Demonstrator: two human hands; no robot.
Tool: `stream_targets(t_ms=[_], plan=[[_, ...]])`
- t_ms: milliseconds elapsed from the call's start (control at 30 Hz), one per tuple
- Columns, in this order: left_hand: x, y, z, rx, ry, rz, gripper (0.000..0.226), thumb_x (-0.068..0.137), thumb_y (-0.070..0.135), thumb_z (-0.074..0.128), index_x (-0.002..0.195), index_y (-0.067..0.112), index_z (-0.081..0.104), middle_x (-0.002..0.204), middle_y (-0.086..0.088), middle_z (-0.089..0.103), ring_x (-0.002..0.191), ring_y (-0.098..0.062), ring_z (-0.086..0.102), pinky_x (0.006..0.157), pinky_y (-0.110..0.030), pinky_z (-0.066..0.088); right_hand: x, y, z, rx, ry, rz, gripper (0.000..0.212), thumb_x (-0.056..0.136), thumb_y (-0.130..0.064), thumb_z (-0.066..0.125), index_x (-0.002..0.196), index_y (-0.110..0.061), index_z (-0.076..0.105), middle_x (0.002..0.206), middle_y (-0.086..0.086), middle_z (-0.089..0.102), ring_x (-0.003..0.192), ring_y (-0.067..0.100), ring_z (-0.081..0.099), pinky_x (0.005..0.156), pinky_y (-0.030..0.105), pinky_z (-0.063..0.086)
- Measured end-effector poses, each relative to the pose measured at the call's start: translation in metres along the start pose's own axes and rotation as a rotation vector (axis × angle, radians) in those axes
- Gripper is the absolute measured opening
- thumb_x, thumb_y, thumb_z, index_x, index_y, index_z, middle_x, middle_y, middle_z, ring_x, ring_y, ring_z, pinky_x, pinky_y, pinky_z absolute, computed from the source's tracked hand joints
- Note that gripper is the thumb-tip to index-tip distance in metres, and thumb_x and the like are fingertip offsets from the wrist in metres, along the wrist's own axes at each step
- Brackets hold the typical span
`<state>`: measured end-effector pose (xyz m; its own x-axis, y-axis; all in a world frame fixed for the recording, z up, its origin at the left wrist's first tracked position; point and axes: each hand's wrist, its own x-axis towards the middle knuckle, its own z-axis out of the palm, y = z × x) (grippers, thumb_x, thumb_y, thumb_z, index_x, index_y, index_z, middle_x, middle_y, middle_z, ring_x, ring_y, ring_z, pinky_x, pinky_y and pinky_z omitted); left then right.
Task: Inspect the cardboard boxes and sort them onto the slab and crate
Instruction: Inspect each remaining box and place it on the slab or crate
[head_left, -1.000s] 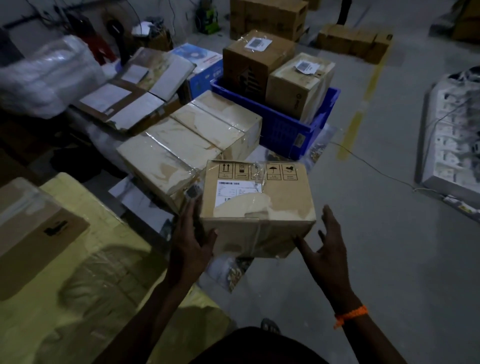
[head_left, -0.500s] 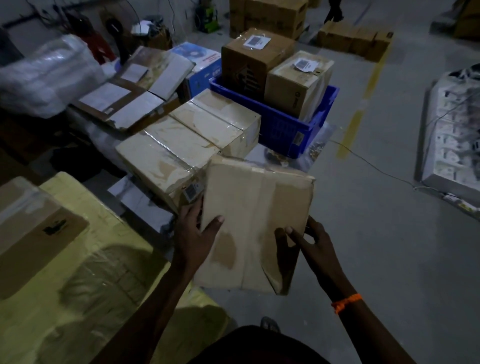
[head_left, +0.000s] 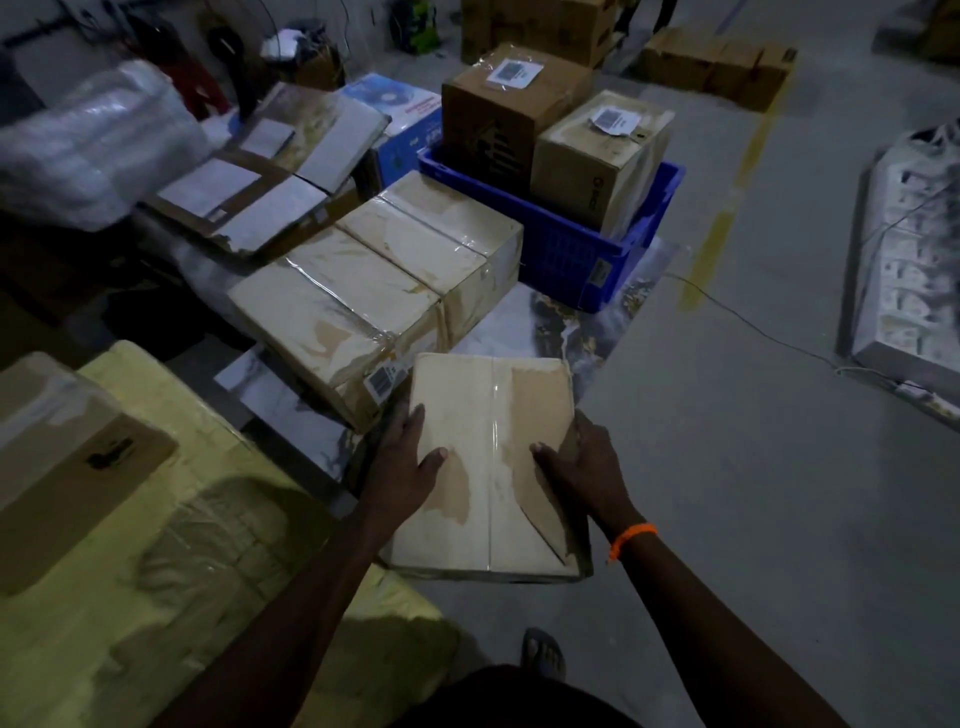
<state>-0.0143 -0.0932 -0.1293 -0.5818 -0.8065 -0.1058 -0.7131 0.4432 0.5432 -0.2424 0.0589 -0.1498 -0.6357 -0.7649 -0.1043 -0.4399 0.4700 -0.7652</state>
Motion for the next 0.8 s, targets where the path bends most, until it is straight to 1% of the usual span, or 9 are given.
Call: stream_targets(t_ms=[33, 67, 100, 167, 267, 333, 467, 600, 800], plan=[[0.002, -0.001, 0.001, 0.052, 0.016, 0.047, 0.07, 0.101, 0.043, 0.053, 0.158, 0.011, 0.028, 0.166, -0.014, 0.019, 0.152, -0.032, 0.021, 0.122, -0.042, 0.019, 0.001, 0.002, 0.008, -0.093, 0.032, -0.024, 0.074, 0.087, -0.052, 0.075, 0.144, -0.01, 0.051, 0.139, 0.015, 0.06, 0.127, 0.033, 0.057, 0.105, 0.045, 0.051], [0.004, 0.0, 0.002, 0.111, 0.035, 0.101, 0.071, 0.099, 0.047, 0.048, 0.158, 0.011, 0.03, 0.166, -0.014, 0.019, 0.152, -0.033, 0.021, 0.122, -0.046, 0.021, 0.0, -0.004, 0.013, -0.18, 0.06, -0.054, 0.078, 0.091, -0.046, 0.073, 0.15, -0.004, 0.045, 0.15, 0.022, 0.05, 0.137, 0.04, 0.047, 0.113, 0.05, 0.044], [0.007, 0.002, 0.003, 0.171, 0.035, 0.147, 0.071, 0.098, 0.05, 0.043, 0.157, 0.012, 0.03, 0.166, -0.014, 0.02, 0.152, -0.034, 0.021, 0.122, -0.049, 0.024, 0.001, -0.01, 0.019, -0.261, 0.089, -0.117, 0.078, 0.094, -0.041, 0.069, 0.153, 0.001, 0.04, 0.155, 0.027, 0.043, 0.143, 0.043, 0.041, 0.116, 0.053, 0.039], [0.017, 0.011, 0.005, 0.259, -0.006, 0.223, 0.072, 0.098, 0.053, 0.033, 0.157, 0.011, 0.032, 0.165, -0.015, 0.023, 0.152, -0.036, 0.022, 0.119, -0.055, 0.028, 0.005, -0.028, 0.025, -0.398, 0.068, -0.234, 0.076, 0.098, -0.043, 0.055, 0.155, 0.004, 0.036, 0.159, 0.029, 0.036, 0.146, 0.045, 0.038, 0.115, 0.058, 0.036], [0.03, 0.027, 0.01, 0.311, -0.11, 0.252, 0.078, 0.095, 0.058, 0.019, 0.158, 0.012, 0.028, 0.167, -0.013, 0.019, 0.154, -0.032, 0.017, 0.121, -0.056, 0.023, 0.021, -0.042, 0.031, -0.537, -0.083, -0.24, 0.082, 0.1, -0.056, 0.02, 0.159, 0.0, 0.027, 0.167, 0.023, 0.024, 0.155, 0.039, 0.024, 0.122, 0.058, 0.023], [0.035, 0.03, 0.016, 0.36, -0.135, 0.255, 0.081, 0.094, 0.06, 0.011, 0.159, 0.013, 0.025, 0.168, -0.01, 0.016, 0.155, -0.029, 0.015, 0.122, -0.055, 0.019, 0.025, -0.04, 0.035, -0.579, -0.109, -0.235, 0.085, 0.099, -0.057, 0.01, 0.16, -0.001, 0.026, 0.169, 0.019, 0.022, 0.157, 0.034, 0.018, 0.125, 0.053, 0.013], [0.035, 0.022, 0.023, 0.387, -0.112, 0.27, 0.074, 0.099, 0.056, 0.017, 0.158, 0.012, 0.03, 0.166, -0.011, 0.024, 0.153, -0.029, 0.024, 0.121, -0.052, 0.021, 0.024, -0.031, 0.038, -0.635, -0.084, -0.267, 0.08, 0.101, -0.055, 0.009, 0.162, -0.005, 0.022, 0.17, 0.014, 0.017, 0.159, 0.029, 0.013, 0.124, 0.043, 0.0], [0.036, 0.019, 0.028, 0.397, -0.084, 0.28, 0.07, 0.101, 0.053, 0.024, 0.157, 0.012, 0.032, 0.164, -0.011, 0.027, 0.152, -0.029, 0.025, 0.122, -0.052, 0.022, 0.026, -0.03, 0.041, -0.665, -0.093, -0.254, 0.08, 0.101, -0.056, 0.01, 0.163, -0.006, 0.018, 0.171, 0.013, 0.014, 0.159, 0.028, 0.009, 0.125, 0.044, 0.0], [0.035, 0.02, 0.024, 0.397, -0.127, 0.281, 0.077, 0.096, 0.056, 0.015, 0.159, 0.013, 0.025, 0.167, -0.01, 0.018, 0.155, -0.027, 0.016, 0.123, -0.05, 0.013, 0.025, -0.034, 0.037, -0.694, -0.15, -0.222, 0.083, 0.099, -0.058, 0.004, 0.165, -0.008, 0.012, 0.173, 0.012, 0.006, 0.16, 0.026, 0.002, 0.126, 0.044, -0.002]])
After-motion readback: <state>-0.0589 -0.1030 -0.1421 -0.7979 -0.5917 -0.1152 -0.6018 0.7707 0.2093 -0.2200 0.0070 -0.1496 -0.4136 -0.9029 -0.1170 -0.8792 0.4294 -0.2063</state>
